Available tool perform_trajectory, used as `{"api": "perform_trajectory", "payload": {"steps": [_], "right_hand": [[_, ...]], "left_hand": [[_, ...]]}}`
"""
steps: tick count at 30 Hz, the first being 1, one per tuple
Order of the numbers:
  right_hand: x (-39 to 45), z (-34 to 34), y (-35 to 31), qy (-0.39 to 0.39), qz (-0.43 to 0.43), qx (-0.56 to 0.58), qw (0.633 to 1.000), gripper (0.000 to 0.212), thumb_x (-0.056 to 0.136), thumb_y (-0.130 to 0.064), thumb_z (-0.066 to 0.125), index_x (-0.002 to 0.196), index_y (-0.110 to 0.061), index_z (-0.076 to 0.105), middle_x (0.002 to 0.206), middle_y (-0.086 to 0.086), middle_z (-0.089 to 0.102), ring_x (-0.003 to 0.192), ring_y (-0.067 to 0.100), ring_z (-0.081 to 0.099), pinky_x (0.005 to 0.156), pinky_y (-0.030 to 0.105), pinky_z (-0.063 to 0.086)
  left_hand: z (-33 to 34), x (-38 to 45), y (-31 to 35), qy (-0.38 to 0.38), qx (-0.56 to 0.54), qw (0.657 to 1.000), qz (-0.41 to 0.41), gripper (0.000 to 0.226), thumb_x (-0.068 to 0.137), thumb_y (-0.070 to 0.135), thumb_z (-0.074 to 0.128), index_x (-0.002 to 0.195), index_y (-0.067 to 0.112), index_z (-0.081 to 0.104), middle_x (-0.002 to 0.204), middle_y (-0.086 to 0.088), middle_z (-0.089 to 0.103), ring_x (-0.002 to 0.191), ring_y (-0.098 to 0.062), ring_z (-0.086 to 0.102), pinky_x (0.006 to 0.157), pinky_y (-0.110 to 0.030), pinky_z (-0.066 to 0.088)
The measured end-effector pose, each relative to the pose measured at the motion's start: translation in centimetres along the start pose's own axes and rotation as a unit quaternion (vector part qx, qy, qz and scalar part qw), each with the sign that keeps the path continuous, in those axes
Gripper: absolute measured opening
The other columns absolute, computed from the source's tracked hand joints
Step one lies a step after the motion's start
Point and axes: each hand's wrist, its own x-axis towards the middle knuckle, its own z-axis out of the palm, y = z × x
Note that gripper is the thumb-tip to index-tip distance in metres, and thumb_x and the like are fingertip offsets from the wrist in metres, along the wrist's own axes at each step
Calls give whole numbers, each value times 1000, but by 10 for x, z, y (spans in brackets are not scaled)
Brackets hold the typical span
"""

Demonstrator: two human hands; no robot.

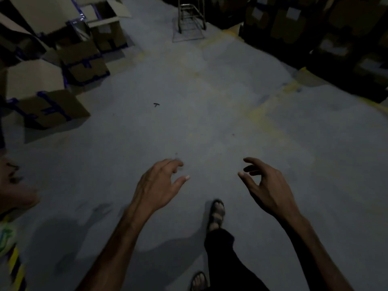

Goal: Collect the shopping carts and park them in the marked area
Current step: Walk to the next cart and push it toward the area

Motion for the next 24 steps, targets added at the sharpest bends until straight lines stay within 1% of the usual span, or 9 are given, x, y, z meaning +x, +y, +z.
{"api": "perform_trajectory", "payload": {"steps": [4,8,10,13,15,18,21,24], "right_hand": [[92,10,16,-6,7,-12,1000,48,100,-53,61,143,-33,57,122,-10,72,111,11,68,90,37,57],[205,13,24,-25,17,-11,999,48,99,-54,62,142,-33,57,121,-10,73,110,12,68,87,37,57],[268,12,20,-37,10,-22,999,47,99,-54,61,141,-33,57,121,-10,72,110,12,68,87,38,58],[358,8,11,-49,-14,-46,998,47,100,-53,61,141,-31,57,124,-7,71,111,15,68,88,39,58],[411,1,0,-52,-24,-61,996,48,101,-52,61,142,-29,57,128,-5,70,113,17,67,89,39,57],[483,-6,-11,-47,-33,-57,997,49,100,-51,62,143,-28,57,133,-5,68,117,18,65,91,40,55],[555,-2,-13,-45,-40,-63,996,50,101,-50,61,146,-27,54,140,-3,63,124,20,61,94,41,52],[630,7,-11,-46,-41,-65,996,54,103,-48,59,150,-24,50,149,1,56,133,24,56,101,42,49]], "left_hand": [[13,91,-12,-21,11,1000,0,39,96,51,73,126,25,70,108,6,69,95,-17,63,77,-30,47],[12,194,-26,-37,22,999,-12,40,97,51,72,127,26,69,109,7,68,98,-17,63,78,-27,42],[7,251,-37,-30,30,999,-12,39,97,51,73,126,25,70,107,5,68,97,-18,63,78,-28,44],[0,334,-53,-8,43,999,-13,44,97,54,67,124,20,71,108,-1,70,100,-24,63,83,-36,52],[-5,383,-63,2,43,999,-16,51,96,57,60,125,16,71,115,-6,70,107,-30,63,90,-42,54],[-7,452,-76,22,37,999,-17,57,96,60,56,129,16,70,125,-7,69,114,-31,61,95,-49,54],[2,521,-94,26,29,999,-24,58,96,61,55,130,16,70,127,-6,67,116,-30,59,95,-49,53],[19,597,-119,25,22,999,-26,56,97,59,57,131,17,69,127,-6,66,116,-29,59,93,-48,53]]}}
